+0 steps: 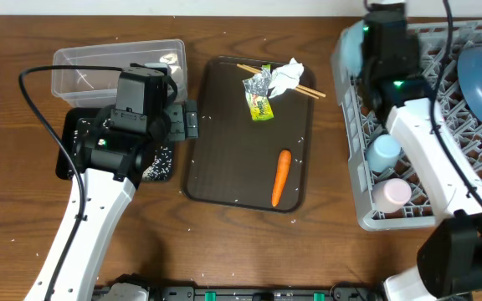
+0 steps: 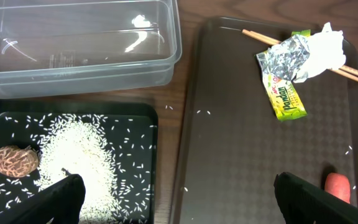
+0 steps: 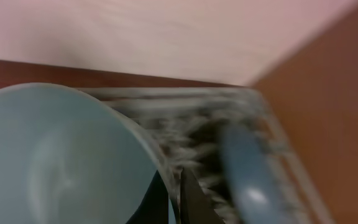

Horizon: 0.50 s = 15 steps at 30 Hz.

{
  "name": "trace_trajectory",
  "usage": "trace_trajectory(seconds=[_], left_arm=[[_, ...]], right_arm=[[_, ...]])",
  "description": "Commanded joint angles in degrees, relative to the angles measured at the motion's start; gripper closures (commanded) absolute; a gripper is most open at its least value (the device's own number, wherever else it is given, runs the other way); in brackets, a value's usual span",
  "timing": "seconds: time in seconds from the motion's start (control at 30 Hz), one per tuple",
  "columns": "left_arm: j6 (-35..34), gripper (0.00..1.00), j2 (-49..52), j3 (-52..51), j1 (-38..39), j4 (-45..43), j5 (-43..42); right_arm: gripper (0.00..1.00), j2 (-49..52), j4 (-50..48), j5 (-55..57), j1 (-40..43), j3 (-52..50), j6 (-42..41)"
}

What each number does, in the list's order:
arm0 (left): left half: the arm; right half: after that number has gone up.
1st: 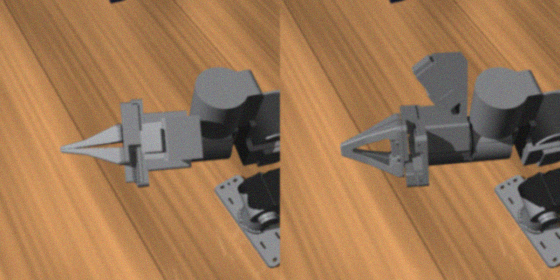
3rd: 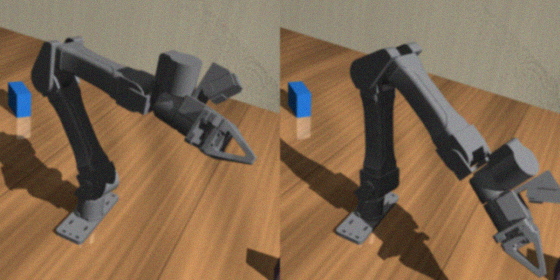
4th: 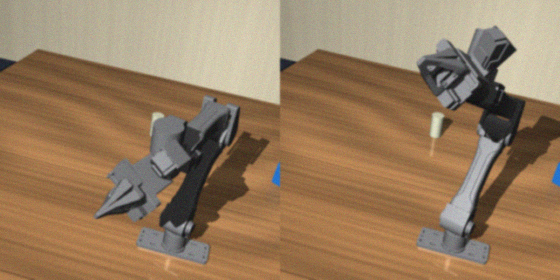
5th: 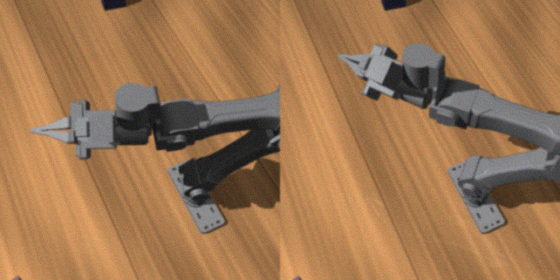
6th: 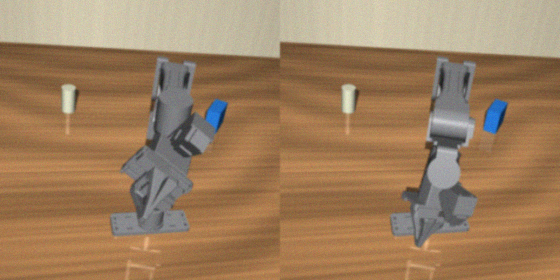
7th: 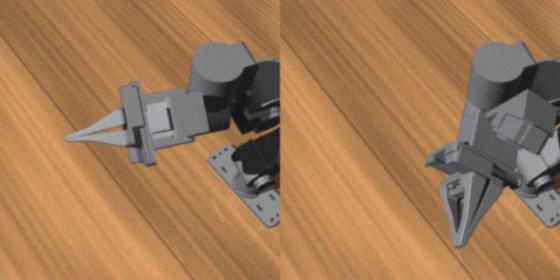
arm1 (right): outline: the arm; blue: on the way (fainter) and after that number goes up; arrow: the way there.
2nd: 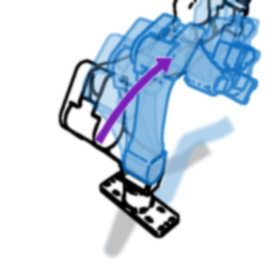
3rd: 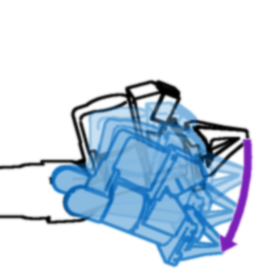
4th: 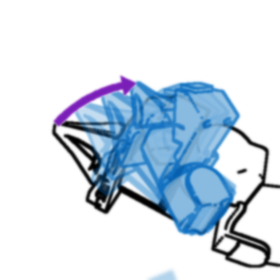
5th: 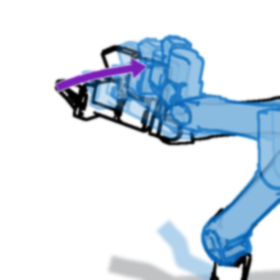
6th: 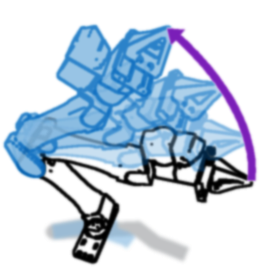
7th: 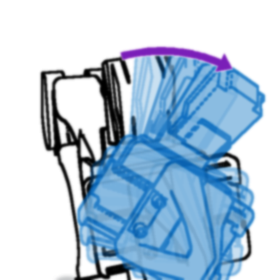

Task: Sort waste into correct bins and load items into the dishwasher rack
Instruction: 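Carry the bowl into the dish rack and release it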

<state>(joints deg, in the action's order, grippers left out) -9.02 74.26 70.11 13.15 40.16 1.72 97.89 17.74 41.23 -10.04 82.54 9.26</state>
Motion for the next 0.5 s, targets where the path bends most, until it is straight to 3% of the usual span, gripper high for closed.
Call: trace_trajectory(seconds=[0.0,0.17,0.47], left_arm=[[-0.1,0.02,0.3,1.0,-0.2,0.1,0.3],[-0.1,0.02,0.3,1.0,-0.2,0.1,0.3],[-0.1,0.02,0.3,1.0,-0.2,0.1,0.3]], right_arm=[[0.99,1.9,-1.2,9.8,4.4,0.3,6.8],[0.99,4.8,-6.6,9.4,8.8,0.3,12.0],[0.99,9.8,-20.3,16.9,9.5,0.3,34.5]])
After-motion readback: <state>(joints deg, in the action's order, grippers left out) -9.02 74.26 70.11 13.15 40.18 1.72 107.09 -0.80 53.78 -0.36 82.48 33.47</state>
